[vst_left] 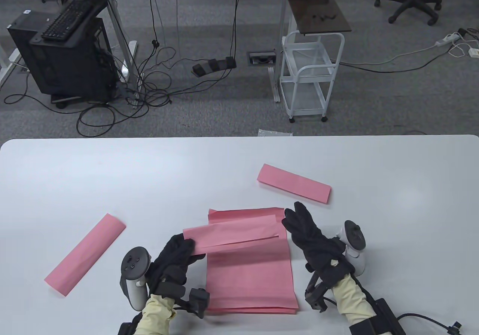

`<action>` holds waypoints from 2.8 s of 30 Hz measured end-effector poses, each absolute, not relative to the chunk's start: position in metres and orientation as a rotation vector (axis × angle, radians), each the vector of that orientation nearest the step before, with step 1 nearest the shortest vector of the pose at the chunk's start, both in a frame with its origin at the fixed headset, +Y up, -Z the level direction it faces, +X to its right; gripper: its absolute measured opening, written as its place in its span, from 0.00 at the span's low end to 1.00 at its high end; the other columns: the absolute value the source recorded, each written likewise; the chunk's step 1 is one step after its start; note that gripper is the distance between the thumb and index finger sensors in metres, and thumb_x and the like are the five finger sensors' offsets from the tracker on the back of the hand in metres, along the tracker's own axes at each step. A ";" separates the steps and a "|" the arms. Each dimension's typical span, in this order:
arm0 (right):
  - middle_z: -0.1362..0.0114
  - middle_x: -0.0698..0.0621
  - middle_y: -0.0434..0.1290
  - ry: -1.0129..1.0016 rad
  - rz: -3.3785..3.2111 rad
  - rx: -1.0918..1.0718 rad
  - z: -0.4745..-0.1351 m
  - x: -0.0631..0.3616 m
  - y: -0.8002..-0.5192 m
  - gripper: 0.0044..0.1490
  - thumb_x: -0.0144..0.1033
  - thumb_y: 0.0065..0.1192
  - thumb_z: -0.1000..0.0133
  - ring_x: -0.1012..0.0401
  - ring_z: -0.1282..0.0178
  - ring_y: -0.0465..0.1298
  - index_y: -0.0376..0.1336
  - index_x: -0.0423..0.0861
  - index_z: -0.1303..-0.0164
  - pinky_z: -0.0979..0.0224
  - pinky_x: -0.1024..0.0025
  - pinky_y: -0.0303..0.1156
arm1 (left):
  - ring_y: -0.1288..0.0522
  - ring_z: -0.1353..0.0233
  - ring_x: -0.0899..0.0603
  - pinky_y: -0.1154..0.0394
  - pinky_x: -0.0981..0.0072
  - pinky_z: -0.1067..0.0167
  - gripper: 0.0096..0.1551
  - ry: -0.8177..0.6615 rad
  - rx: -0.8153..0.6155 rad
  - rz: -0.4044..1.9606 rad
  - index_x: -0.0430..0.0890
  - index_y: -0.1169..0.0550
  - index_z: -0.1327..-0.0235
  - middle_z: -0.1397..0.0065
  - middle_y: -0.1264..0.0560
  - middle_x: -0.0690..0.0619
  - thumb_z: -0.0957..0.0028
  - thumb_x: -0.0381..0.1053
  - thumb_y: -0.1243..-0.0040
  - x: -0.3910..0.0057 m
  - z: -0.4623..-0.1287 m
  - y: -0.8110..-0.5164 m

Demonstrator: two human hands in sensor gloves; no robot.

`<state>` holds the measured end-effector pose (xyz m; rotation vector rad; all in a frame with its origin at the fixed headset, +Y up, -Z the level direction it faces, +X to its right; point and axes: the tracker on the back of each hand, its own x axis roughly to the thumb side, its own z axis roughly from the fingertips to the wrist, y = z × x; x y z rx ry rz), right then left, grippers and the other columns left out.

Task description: Unfold complexly folded papers and stack

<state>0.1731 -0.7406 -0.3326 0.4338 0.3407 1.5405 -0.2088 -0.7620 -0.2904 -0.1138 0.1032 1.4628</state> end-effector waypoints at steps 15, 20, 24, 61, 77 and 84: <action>0.31 0.45 0.71 0.112 1.794 0.335 -0.332 0.169 -0.732 0.26 0.38 0.60 0.44 0.45 0.27 0.66 0.67 0.47 0.35 0.21 0.35 0.40 | 0.19 0.39 0.46 0.31 0.49 0.30 0.22 -0.106 -0.260 1.436 0.48 0.28 0.36 0.40 0.20 0.53 0.39 0.54 0.46 -0.196 -0.295 -0.767; 0.44 0.45 0.78 0.102 1.633 0.227 -0.334 0.175 -0.740 0.23 0.38 0.61 0.45 0.46 0.41 0.76 0.69 0.42 0.43 0.22 0.38 0.50 | 0.19 0.37 0.46 0.32 0.47 0.29 0.24 -0.216 -0.338 1.458 0.50 0.29 0.33 0.38 0.20 0.52 0.40 0.54 0.45 -0.187 -0.298 -0.772; 0.49 0.45 0.79 0.121 1.610 0.129 -0.333 0.178 -0.745 0.23 0.38 0.61 0.45 0.47 0.46 0.77 0.69 0.39 0.45 0.23 0.39 0.52 | 0.20 0.36 0.45 0.34 0.45 0.28 0.26 -0.278 -0.399 1.453 0.51 0.29 0.31 0.36 0.21 0.52 0.40 0.56 0.45 -0.184 -0.299 -0.775; 0.43 0.45 0.79 0.208 1.475 0.209 -0.334 0.175 -0.747 0.24 0.42 0.59 0.43 0.45 0.33 0.72 0.71 0.42 0.44 0.22 0.35 0.42 | 0.17 0.36 0.41 0.33 0.47 0.28 0.27 -0.160 -0.455 1.402 0.42 0.30 0.29 0.36 0.17 0.51 0.39 0.52 0.47 -0.185 -0.292 -0.761; 0.52 0.44 0.81 0.217 1.581 0.094 -0.344 0.181 -0.743 0.24 0.41 0.59 0.43 0.46 0.39 0.75 0.71 0.36 0.49 0.22 0.36 0.44 | 0.27 0.29 0.43 0.47 0.38 0.22 0.47 -0.140 -0.305 1.354 0.63 0.63 0.27 0.32 0.31 0.55 0.42 0.40 0.50 -0.177 -0.287 -0.763; 0.60 0.45 0.82 0.239 1.615 -0.015 -0.362 0.186 -0.741 0.24 0.40 0.61 0.44 0.48 0.46 0.79 0.73 0.33 0.53 0.23 0.38 0.49 | 0.25 0.29 0.44 0.43 0.36 0.23 0.47 -0.313 -0.111 1.287 0.70 0.61 0.28 0.30 0.29 0.55 0.42 0.41 0.48 -0.176 -0.286 -0.754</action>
